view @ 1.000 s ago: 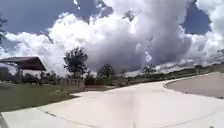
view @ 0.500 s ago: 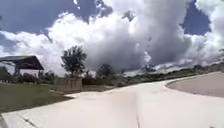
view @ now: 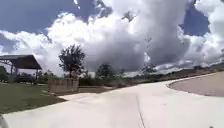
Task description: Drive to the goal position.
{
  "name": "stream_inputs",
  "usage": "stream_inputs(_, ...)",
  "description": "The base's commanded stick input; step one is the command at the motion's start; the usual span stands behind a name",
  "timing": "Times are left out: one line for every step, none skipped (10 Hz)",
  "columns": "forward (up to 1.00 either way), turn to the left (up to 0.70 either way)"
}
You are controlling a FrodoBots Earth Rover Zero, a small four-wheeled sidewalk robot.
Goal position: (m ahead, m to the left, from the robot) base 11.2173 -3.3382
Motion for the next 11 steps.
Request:
stream_inputs(0.85, 0.00)
stream_inputs(0.85, -0.03)
stream_inputs(0.85, -0.14)
stream_inputs(0.85, -0.27)
stream_inputs(0.85, -0.11)
stream_inputs(0.85, 0.00)
stream_inputs(0.85, -0.18)
stream_inputs(0.85, -0.32)
stream_inputs(0.85, -0.16)
stream_inputs(0.85, 0.00)
stream_inputs(0.85, 0.00)
